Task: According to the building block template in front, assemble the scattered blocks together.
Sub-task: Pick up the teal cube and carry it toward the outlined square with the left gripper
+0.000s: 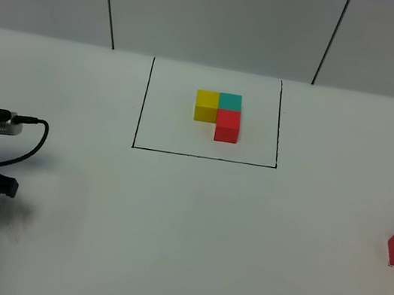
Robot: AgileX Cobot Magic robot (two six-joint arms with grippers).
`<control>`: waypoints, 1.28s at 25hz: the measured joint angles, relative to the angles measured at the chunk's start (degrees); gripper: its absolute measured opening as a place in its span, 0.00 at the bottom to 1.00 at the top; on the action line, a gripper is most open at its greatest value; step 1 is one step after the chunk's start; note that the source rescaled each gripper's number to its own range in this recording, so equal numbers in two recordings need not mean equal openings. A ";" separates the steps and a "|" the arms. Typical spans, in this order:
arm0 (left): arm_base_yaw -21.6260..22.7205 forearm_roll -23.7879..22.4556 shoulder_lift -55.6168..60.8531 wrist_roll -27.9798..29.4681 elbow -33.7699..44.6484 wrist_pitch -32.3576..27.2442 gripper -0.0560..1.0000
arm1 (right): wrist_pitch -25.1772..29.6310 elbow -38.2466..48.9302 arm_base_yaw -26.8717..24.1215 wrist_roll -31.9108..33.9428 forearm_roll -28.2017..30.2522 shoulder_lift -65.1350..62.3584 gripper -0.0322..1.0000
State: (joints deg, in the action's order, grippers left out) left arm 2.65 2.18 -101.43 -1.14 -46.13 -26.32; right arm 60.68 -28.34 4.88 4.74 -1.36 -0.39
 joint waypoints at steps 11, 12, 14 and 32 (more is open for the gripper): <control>-1.15 -2.57 -0.06 -7.25 -6.71 -6.35 0.06 | 0.00 0.00 0.00 0.00 0.00 0.00 0.87; -2.19 -2.57 -0.06 -9.86 -8.94 -8.17 0.06 | 0.00 0.00 0.00 0.00 0.00 0.00 0.87; -4.61 -1.40 -0.06 -17.60 -13.33 -12.52 0.06 | 0.00 0.00 0.00 0.00 0.00 0.00 0.87; -35.52 1.52 -17.83 -43.69 -56.24 -37.50 0.06 | 0.00 0.00 0.00 0.00 0.00 0.00 0.87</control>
State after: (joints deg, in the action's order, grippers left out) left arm -32.88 3.70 -119.26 -44.83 -102.37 -63.82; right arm 60.68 -28.34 4.88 4.74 -1.36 -0.39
